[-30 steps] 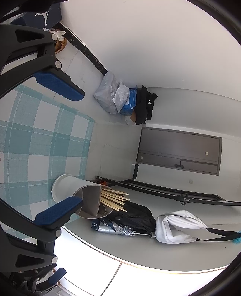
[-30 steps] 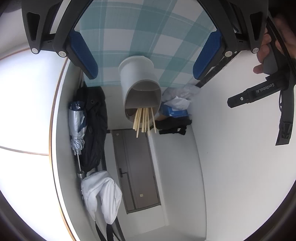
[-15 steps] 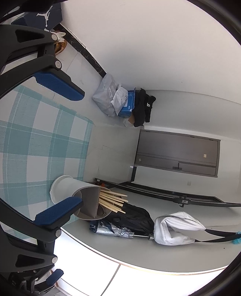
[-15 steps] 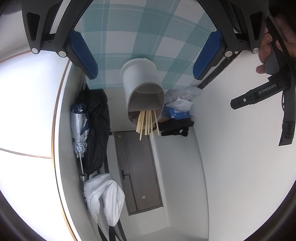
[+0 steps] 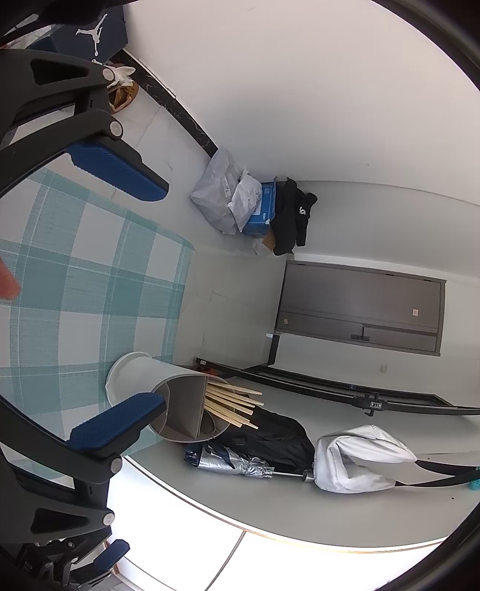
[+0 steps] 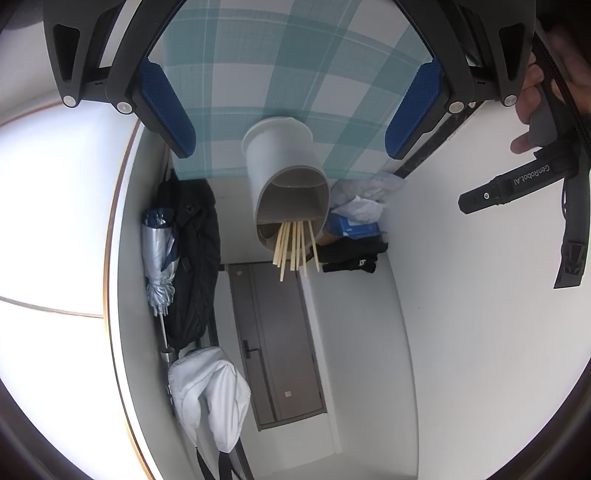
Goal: Organize utensils
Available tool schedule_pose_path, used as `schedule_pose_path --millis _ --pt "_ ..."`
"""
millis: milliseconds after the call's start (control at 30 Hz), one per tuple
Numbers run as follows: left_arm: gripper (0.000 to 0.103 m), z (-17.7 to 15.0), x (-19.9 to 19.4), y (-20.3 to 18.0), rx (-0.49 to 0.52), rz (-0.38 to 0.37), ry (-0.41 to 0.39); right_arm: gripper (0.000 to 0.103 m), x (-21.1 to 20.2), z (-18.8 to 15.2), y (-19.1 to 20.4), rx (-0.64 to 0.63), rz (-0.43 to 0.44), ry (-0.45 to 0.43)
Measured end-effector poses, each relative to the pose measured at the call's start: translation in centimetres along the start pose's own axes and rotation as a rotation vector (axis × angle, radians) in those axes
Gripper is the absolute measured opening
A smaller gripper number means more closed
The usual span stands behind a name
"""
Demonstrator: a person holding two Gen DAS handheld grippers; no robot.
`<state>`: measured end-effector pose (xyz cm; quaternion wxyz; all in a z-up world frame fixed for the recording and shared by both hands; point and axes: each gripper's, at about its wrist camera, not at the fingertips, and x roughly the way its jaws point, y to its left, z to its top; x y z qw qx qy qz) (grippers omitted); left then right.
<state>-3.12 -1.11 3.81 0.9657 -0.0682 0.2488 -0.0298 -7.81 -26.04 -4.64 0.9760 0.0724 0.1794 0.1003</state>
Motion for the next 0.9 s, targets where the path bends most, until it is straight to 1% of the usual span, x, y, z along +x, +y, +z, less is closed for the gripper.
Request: schedule_pose_path --millis 233,700,900 --pt "0.102 0.03 -0.15 0.10 -0.004 0.009 -0.008 0.103 -0.05 -0.10 0.00 0.001 0.001 -0.001" --pt "0.102 -0.03 -0.18 -0.08 0.007 -0.008 0.000 0.103 -0.02 -0.06 0.01 0.001 0.000 0.000" --pt "0.102 0.00 -0.15 0.10 -0.010 -0.005 0.003 0.103 -0.06 -0.18 -0.05 0.004 0.000 0.002"
